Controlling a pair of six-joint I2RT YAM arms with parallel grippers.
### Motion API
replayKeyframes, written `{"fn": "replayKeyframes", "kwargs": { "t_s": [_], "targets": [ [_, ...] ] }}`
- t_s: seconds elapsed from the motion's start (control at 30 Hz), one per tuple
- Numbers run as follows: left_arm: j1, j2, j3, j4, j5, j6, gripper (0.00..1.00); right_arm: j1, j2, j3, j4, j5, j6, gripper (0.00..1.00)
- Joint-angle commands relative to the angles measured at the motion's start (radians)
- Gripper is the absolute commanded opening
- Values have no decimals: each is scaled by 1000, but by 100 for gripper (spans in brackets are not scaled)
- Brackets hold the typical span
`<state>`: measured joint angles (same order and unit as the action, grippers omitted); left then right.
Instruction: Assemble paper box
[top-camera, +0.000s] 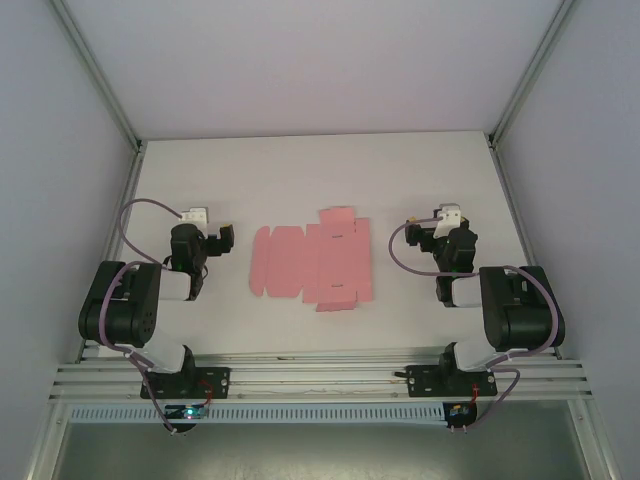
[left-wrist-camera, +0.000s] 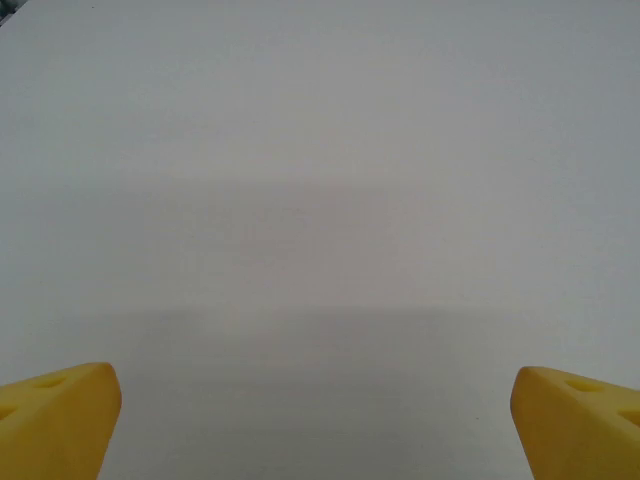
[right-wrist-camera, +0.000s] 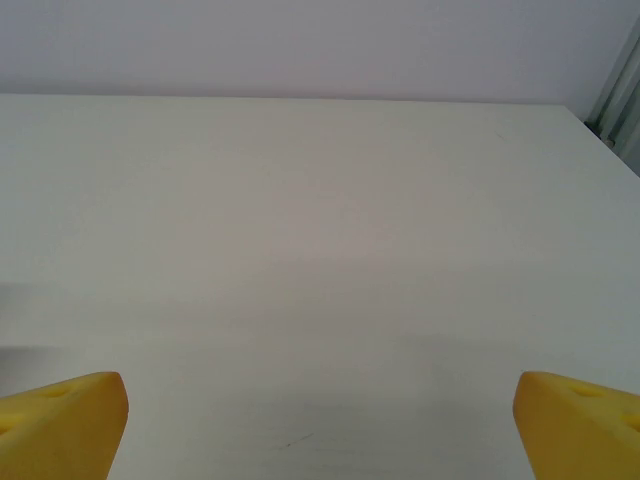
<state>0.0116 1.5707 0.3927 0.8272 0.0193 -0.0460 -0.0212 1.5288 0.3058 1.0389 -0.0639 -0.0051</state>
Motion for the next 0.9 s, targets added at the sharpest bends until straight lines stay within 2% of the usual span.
{"fn": "replayKeyframes", "kwargs": {
  "t_s": [0.0,0.7,0.87],
  "targets": [
    [7,-16,14,23,-1,10,100,10,-10,18,10,15,11,98],
    [7,-15,15,16,1,9,100,9,-9,18,9,17,13,98],
    [7,-33,33,-29,-12,2,100,10,-13,19,13,8,13,98]
  ]
}}
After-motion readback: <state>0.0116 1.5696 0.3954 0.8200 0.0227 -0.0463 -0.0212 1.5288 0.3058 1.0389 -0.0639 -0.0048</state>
